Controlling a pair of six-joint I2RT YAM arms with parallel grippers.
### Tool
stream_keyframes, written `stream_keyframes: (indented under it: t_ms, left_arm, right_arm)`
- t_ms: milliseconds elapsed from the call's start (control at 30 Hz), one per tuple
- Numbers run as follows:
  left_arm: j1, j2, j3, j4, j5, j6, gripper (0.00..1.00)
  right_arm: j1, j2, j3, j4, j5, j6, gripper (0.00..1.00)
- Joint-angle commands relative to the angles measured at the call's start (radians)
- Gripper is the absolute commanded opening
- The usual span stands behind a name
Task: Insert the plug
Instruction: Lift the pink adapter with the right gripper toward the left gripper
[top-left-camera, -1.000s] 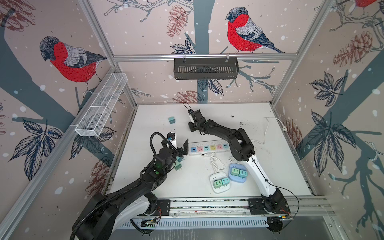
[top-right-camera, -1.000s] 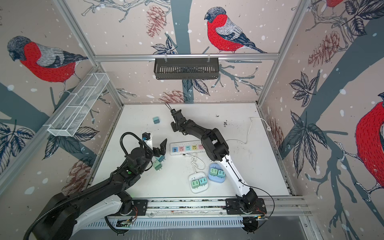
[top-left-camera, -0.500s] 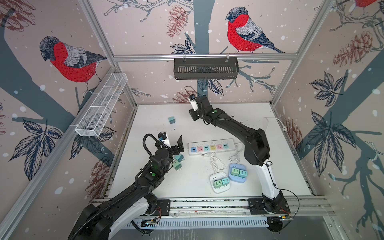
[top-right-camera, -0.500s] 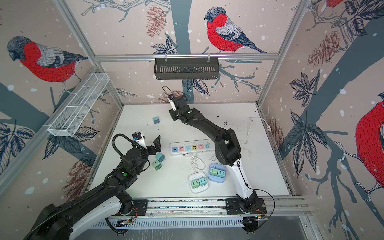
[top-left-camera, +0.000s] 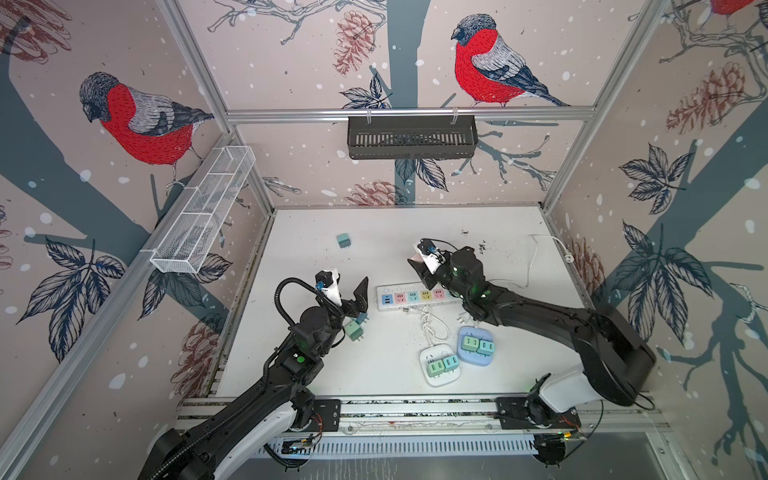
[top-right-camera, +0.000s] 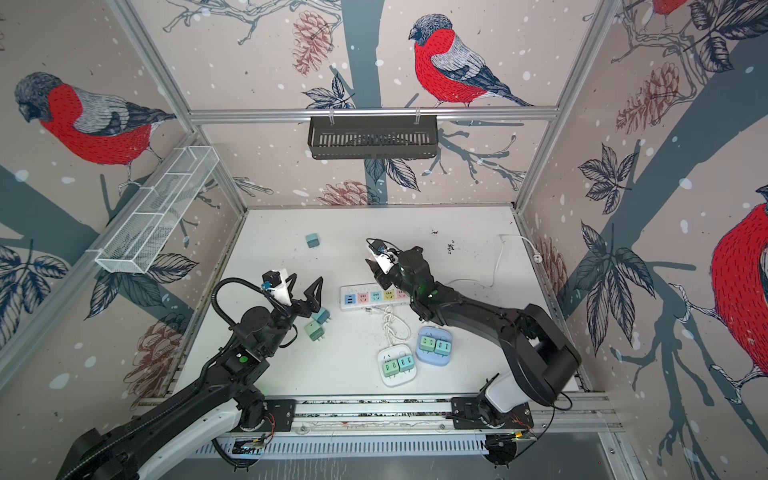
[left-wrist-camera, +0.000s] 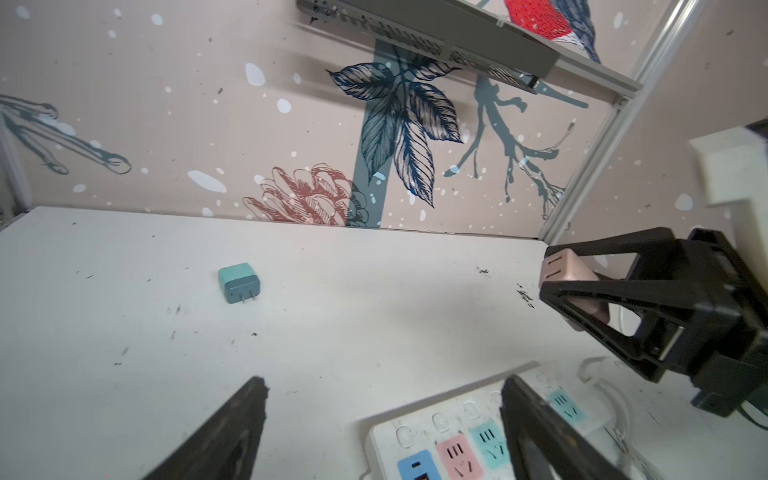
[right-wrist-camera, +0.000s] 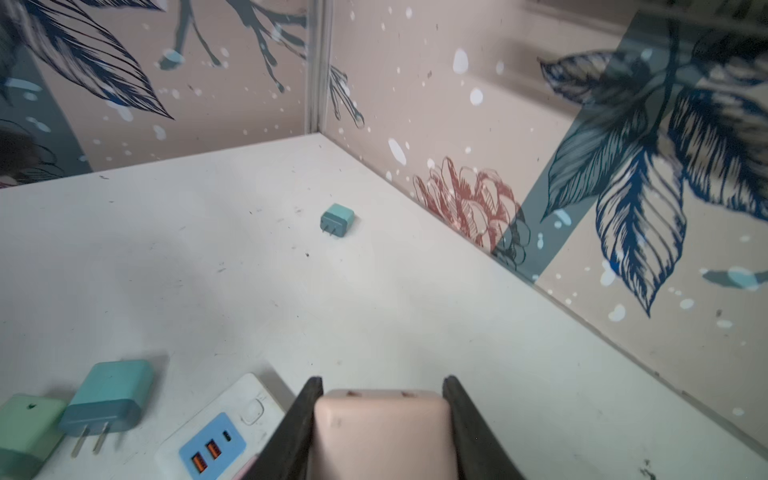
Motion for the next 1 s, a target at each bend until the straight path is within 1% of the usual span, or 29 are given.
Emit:
stream_keyframes:
  t_ms: [0,67,167,300,367,433,500,567,667,767,867,967]
  left_arm:
    - [-0.001,-0.003,-0.001,0.078,0.142,0.031,0.84]
    - [-0.003,0.0,0.003,0.085,0.203,0.043,0.82]
    - [-0.014,0.011,0.026,0.08,0.312,0.077,0.79]
    - [-0.065,0.022,0.048,0.07,0.362,0.127,0.77]
    - [-0.09,0.028,0.055,0.068,0.384,0.16,0.77]
    - [-0.108,0.039,0.066,0.063,0.411,0.181,0.77]
    - [-0.12,0.055,0.082,0.052,0.438,0.197,0.75]
    - [-0.127,0.069,0.095,0.042,0.45,0.202,0.74]
    - [-0.134,0.076,0.106,0.036,0.471,0.202,0.72]
    - [-0.14,0.079,0.108,0.031,0.489,0.207,0.72]
    - [-0.144,0.083,0.113,0.024,0.498,0.212,0.72]
    - [-0.147,0.09,0.12,0.022,0.514,0.215,0.72]
  right_arm:
    - [-0.001,-0.093,-0.131,0.316,-0.046,-0.118,0.15]
    - [0.0,-0.128,-0.181,0.366,-0.038,-0.144,0.14]
    - [0.001,-0.138,-0.19,0.371,-0.01,-0.164,0.04]
    - [-0.004,-0.107,-0.186,0.404,0.005,-0.217,0.02]
    - [-0.003,-0.094,-0.239,0.508,-0.015,-0.267,0.02]
    - [-0.002,-0.082,-0.321,0.675,-0.073,-0.322,0.02]
    - [-0.001,-0.073,-0.377,0.773,-0.125,-0.368,0.06]
    - [-0.001,-0.076,-0.374,0.752,-0.147,-0.385,0.07]
    - [-0.001,-0.089,-0.346,0.655,-0.184,-0.406,0.04]
    - [-0.001,-0.093,-0.369,0.679,-0.234,-0.425,0.03]
    - [-0.001,-0.093,-0.379,0.711,-0.249,-0.431,0.03]
    - [0.013,-0.081,-0.385,0.707,-0.265,-0.485,0.02]
